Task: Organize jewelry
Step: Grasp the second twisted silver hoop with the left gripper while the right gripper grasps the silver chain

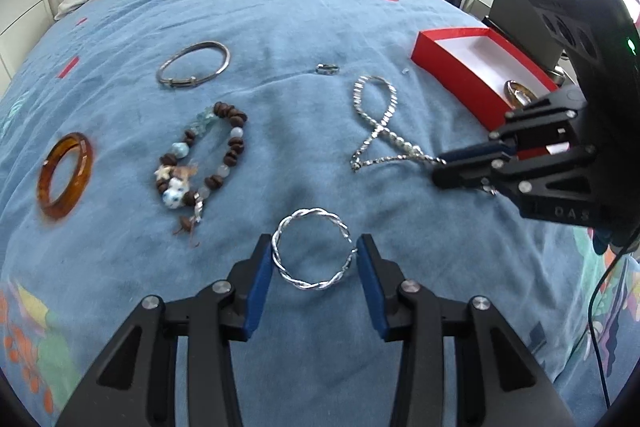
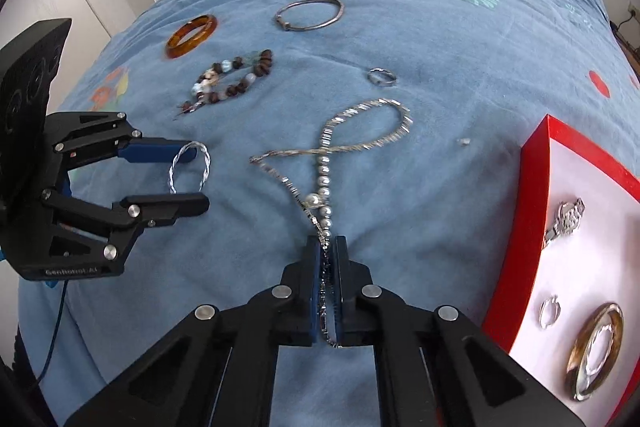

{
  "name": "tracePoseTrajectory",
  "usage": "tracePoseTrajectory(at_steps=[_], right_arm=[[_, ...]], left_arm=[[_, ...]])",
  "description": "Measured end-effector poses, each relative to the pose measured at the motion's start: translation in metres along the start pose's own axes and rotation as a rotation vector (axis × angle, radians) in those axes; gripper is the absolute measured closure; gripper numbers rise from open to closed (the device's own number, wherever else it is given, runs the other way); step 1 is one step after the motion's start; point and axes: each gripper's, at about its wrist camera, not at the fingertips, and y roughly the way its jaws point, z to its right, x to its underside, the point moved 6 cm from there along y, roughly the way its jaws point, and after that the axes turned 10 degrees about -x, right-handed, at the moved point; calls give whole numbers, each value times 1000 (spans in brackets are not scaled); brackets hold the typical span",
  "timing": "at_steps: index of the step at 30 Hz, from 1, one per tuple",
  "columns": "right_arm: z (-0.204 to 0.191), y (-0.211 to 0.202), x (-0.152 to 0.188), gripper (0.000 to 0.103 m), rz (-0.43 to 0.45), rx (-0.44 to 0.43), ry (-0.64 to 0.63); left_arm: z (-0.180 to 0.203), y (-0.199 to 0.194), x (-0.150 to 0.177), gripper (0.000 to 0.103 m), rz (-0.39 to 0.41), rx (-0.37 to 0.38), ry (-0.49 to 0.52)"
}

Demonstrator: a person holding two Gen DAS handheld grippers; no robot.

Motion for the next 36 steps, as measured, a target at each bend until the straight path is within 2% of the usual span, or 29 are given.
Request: tracePoseTrajectory(at_steps=[11, 23, 29, 36], right_arm=[[-67, -43, 26, 98, 70, 8, -38], [-113, -121, 36, 98, 218, 76, -69], [-125, -161, 39, 98, 291, 108, -79], [-120, -211, 40, 98, 374, 149, -78]], left_arm=[[-7, -59, 18, 63, 67, -42, -38], [3, -140, 28, 63, 176, -97, -64], [13, -177, 19, 63, 237, -122, -55], [37, -213, -16, 63, 318, -127, -7]])
